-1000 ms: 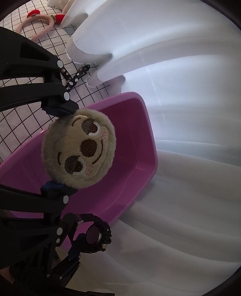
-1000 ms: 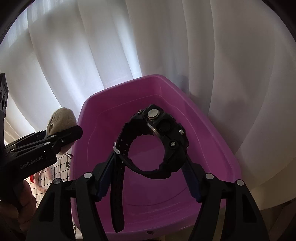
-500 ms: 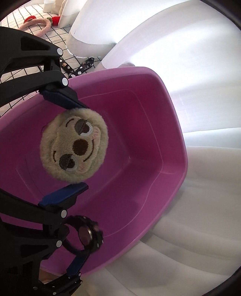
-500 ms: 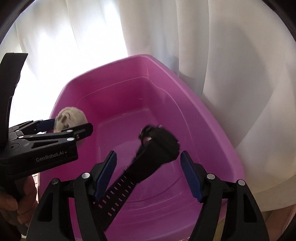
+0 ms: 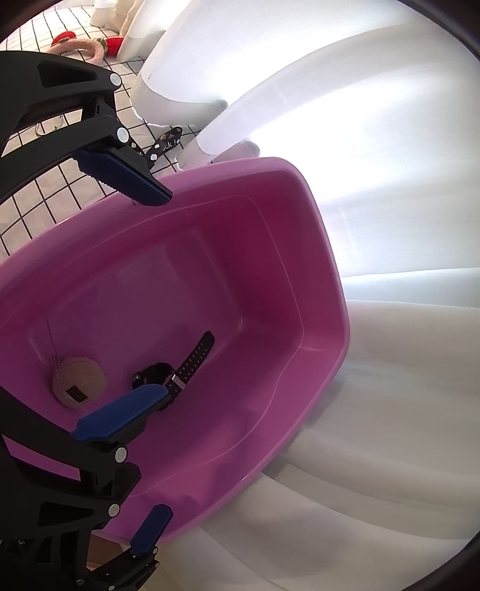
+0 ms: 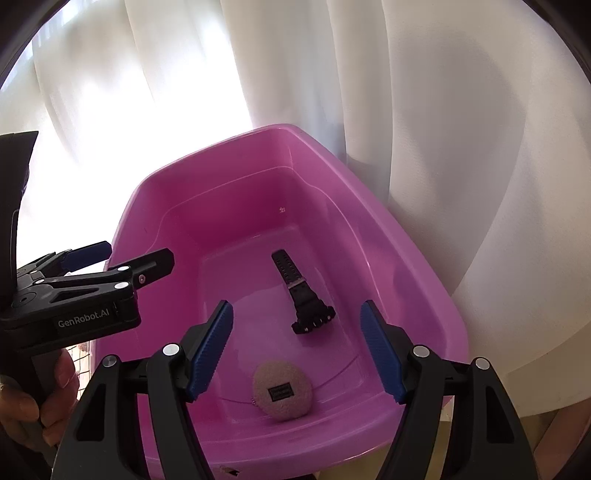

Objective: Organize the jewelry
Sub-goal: 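Withdraw both tools from the tub back over the table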

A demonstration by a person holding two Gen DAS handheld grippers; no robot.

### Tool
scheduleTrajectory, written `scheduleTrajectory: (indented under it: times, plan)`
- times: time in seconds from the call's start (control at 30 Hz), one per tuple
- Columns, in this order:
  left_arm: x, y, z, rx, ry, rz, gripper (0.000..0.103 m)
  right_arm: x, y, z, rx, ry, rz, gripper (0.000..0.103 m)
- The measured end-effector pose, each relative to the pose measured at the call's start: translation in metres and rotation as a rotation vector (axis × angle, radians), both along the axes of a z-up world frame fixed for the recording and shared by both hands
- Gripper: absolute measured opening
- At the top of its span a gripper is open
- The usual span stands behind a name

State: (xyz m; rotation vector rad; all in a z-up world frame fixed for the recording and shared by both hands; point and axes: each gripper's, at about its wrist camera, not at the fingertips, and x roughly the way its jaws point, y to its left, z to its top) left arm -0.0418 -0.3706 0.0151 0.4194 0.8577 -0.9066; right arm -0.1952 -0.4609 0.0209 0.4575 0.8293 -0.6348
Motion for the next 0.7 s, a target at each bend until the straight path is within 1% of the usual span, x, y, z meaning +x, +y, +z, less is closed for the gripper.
scheduleTrajectory:
  times: [0.07, 0.2, 0.37, 0.47, 0.57, 0.7]
  plan:
    - [0.001, 0.008, 0.005, -0.025, 0.008, 0.012, 0.096, -0.002, 0.004, 0.001, 0.0, -0.011, 0.004, 0.068]
    - [0.004, 0.03, 0.016, -0.071, 0.016, 0.073, 0.096, -0.004, 0.011, 0.003, 0.01, -0.033, 0.014, 0.068]
    - [0.006, 0.076, 0.03, -0.132, 0.016, 0.162, 0.096, -0.004, 0.031, 0.012, 0.017, -0.058, 0.053, 0.068]
    - [0.004, 0.113, 0.037, -0.152, -0.021, 0.208, 0.096, 0.003, 0.049, 0.021, 0.005, -0.074, 0.099, 0.068]
    - [0.005, 0.15, 0.041, -0.152, -0.058, 0.255, 0.096, 0.013, 0.075, 0.033, -0.015, -0.09, 0.165, 0.068]
    - [0.013, 0.199, 0.041, -0.121, -0.086, 0.334, 0.096, 0.036, 0.109, 0.042, -0.015, -0.09, 0.272, 0.068]
